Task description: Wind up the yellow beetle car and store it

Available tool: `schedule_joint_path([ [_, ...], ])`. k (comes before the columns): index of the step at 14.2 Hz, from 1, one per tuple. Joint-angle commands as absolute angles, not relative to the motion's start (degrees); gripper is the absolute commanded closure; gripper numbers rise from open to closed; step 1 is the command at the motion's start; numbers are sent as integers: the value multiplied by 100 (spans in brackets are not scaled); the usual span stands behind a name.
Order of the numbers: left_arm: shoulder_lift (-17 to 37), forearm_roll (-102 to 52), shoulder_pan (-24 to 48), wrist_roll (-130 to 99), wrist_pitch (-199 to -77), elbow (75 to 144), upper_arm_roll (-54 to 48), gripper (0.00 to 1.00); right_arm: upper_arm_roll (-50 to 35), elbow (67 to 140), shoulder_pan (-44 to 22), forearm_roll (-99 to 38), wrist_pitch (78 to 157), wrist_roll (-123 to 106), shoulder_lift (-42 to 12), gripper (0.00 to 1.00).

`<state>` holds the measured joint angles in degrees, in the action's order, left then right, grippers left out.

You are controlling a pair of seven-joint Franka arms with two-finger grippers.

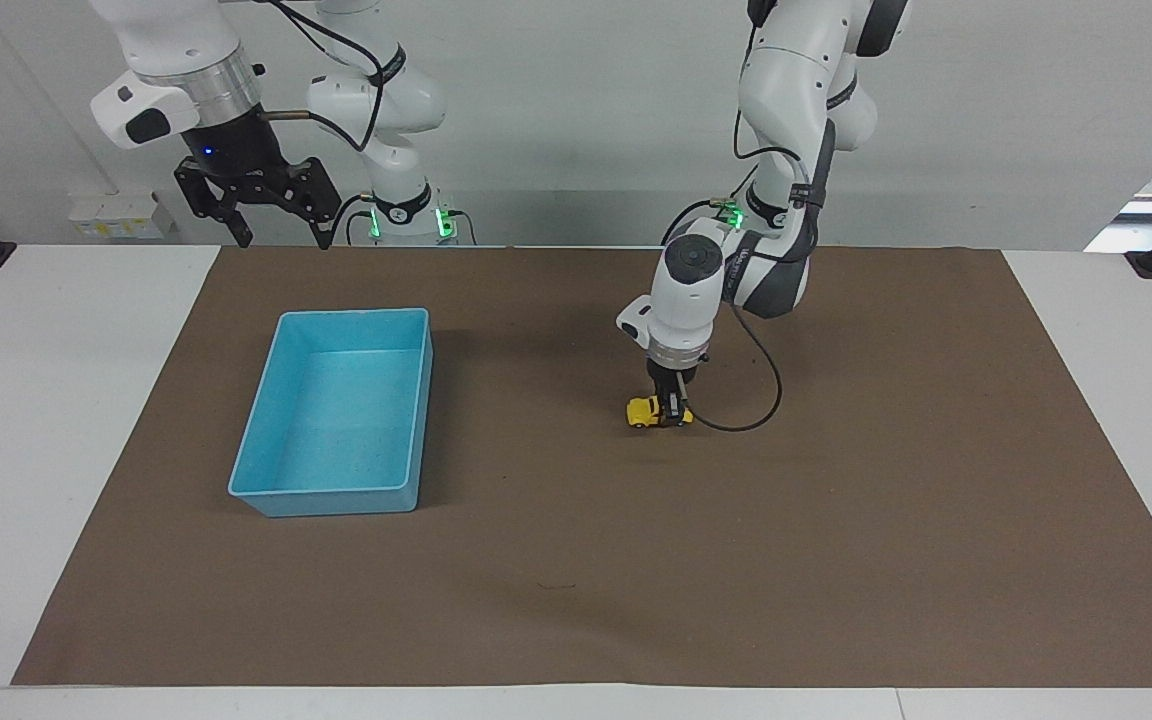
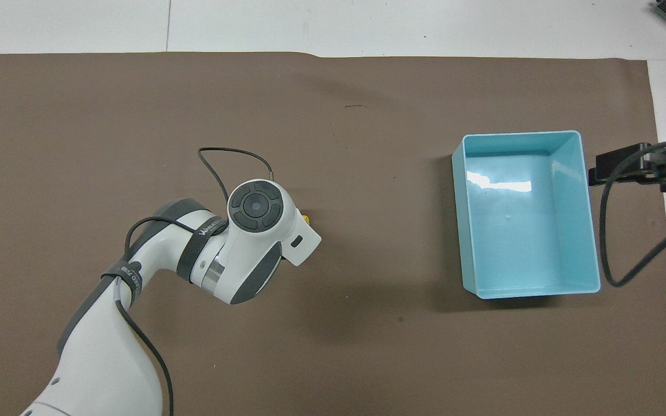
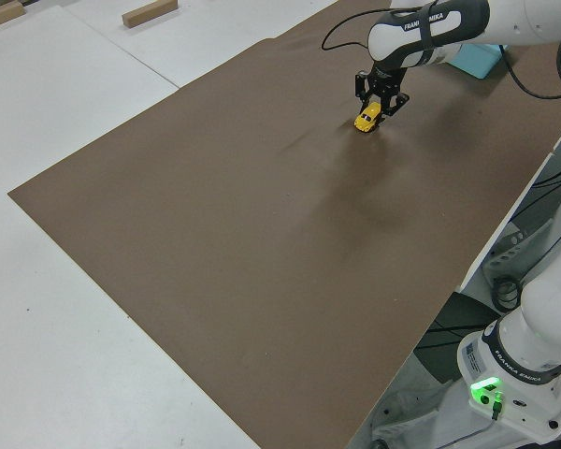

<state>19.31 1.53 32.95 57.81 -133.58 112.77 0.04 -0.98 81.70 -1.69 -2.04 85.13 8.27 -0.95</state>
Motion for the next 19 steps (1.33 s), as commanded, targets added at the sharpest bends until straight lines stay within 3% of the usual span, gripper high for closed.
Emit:
schedule_joint_path([
  [1,2057,281,3033,6038,-13755,11514,26,100,-114,8200,-114,-299,8438,932,-26,0],
  [18,1942,281,2224,7102,-13623,11681,26,100,-114,8200,-114,-308,8438,932,-18,0],
  [19,1812,281,2311,7067,-13449,11637,35,35,-114,8200,-106,-308,8438,932,-26,0],
])
